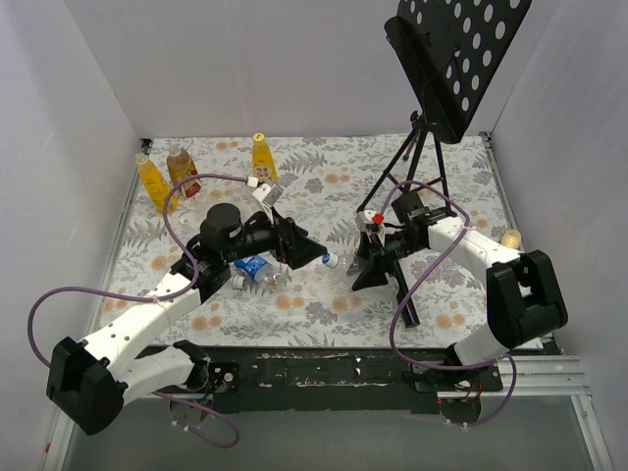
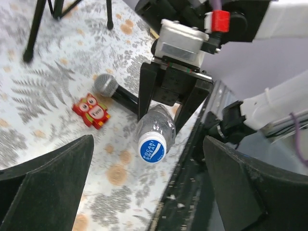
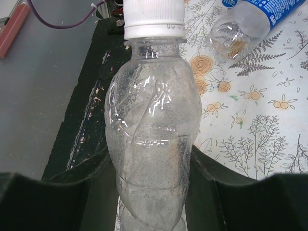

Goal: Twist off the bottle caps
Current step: Unscrew the bottle cap from the plastic bottle.

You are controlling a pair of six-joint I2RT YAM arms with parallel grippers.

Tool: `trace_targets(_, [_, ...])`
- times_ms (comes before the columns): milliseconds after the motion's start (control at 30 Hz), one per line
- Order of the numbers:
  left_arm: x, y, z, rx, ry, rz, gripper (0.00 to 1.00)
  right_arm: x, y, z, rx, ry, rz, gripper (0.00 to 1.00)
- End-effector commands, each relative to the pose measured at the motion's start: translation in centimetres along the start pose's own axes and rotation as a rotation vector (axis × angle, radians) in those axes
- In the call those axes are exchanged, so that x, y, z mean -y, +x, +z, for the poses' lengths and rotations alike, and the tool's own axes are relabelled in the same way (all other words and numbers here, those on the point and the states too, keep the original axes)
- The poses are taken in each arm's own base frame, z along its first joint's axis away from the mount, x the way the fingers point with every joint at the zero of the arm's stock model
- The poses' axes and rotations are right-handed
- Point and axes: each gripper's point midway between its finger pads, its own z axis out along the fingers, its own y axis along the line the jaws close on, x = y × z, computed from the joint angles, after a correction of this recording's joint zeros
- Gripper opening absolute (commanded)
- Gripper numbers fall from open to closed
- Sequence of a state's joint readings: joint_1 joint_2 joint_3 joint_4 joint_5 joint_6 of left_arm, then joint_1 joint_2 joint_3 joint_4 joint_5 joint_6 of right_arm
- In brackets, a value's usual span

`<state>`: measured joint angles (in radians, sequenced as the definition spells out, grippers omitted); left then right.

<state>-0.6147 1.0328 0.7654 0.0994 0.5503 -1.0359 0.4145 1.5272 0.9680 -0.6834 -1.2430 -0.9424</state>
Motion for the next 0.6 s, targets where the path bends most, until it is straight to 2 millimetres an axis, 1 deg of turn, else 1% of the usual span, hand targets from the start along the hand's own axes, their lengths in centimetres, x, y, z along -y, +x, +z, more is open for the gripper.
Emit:
trace_targets(0, [-0.4, 2.5, -0.1, -0.084, -0.070, -0.379, 0.97, 0.3, -1.3, -0.1, 0.017, -0.007, -0.036, 0.09])
trace_targets(100, [-0.2, 3.1, -0.1, -0.102, -0.068, -0.436, 0.93, 0.3, -1.1, 0.0, 0.014, -0.009, -0.029, 0.09])
trace_targets(167, [-0.1, 2.7, 0.0, -0.091, -0.070, -0.430, 0.89, 0.4, -1.2, 0.0, 0.014, -0.009, -0.029, 0.09])
trace_targets(200, [-0.2, 2.7, 0.0, -0.092, -0.070, -0.424, 0.85, 0.4, -1.1, 0.0, 0.014, -0.010, -0.024, 0.09])
trace_targets(300, [-0.1, 2.9, 0.6, -0.108, -0.063, -0.411, 0.79, 0.4, -0.9, 0.1, 0.011, -0.011, -0.016, 0.09])
trace_targets(333, [0.1, 3.0, 0.8, -0.116, -0.059, -0.409, 0.77, 0.5, -1.0, 0.1, 0.012, -0.011, -0.015, 0.09])
trace_targets(367, [-0.1, 4.0, 1.0, -0.153, -0.073, -0.424, 0.75, 0.5, -0.9, 0.1, 0.010, -0.011, -0.014, 0.09])
trace_targets(433, [-0.1, 4.7, 1.5, -0.176, -0.080, -0.421, 0.71, 0.5, -0.8, 0.2, 0.008, -0.014, -0.010, 0.09])
trace_targets(567, [-0.7, 5.1, 2.2, -0.195, -0.108, -0.412, 0.66, 0.6, -0.7, 0.2, 0.006, -0.014, -0.009, 0.09])
